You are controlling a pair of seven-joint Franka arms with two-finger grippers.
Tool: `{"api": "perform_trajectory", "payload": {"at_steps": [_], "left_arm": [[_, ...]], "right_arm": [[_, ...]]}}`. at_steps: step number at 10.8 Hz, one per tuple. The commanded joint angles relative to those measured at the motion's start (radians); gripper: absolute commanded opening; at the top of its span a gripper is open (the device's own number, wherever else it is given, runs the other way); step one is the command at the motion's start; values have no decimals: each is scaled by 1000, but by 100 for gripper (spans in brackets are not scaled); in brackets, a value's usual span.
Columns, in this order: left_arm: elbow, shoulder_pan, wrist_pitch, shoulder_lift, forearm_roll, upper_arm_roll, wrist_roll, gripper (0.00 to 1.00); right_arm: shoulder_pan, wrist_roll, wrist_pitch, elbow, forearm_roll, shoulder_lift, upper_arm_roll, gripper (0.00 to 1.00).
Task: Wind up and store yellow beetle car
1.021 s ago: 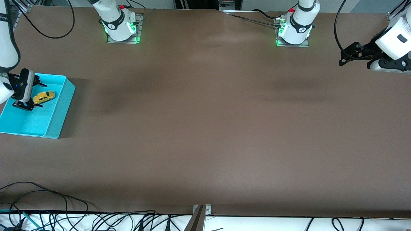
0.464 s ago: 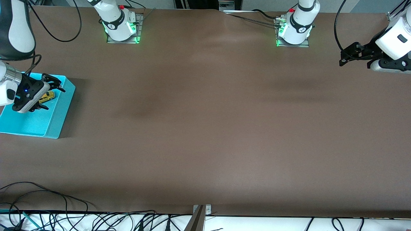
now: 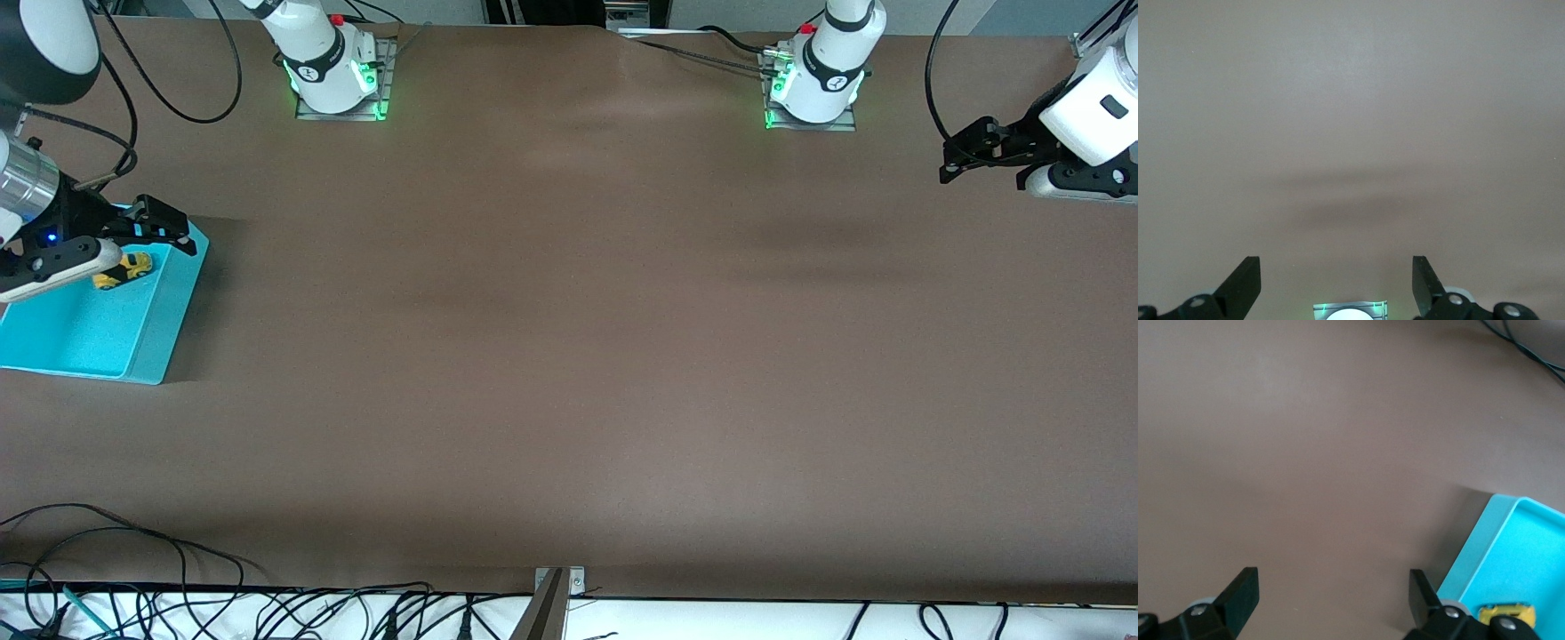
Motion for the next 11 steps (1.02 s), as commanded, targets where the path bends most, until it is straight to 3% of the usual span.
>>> {"api": "perform_trajectory", "payload": {"at_steps": [1,3,11], "left_arm": [[23,-3,-22,3,9,-1,-13,100],[23,-2,-22,3,9,-1,-12,100],[23,-3,-22,3,9,-1,-12,100]], "right_arm": [[72,163,-54,56,-69,7,-24,100],[103,236,-120,122,-98,22,-21,100],[97,239,-128,133,-83,30,-33,100]]}}
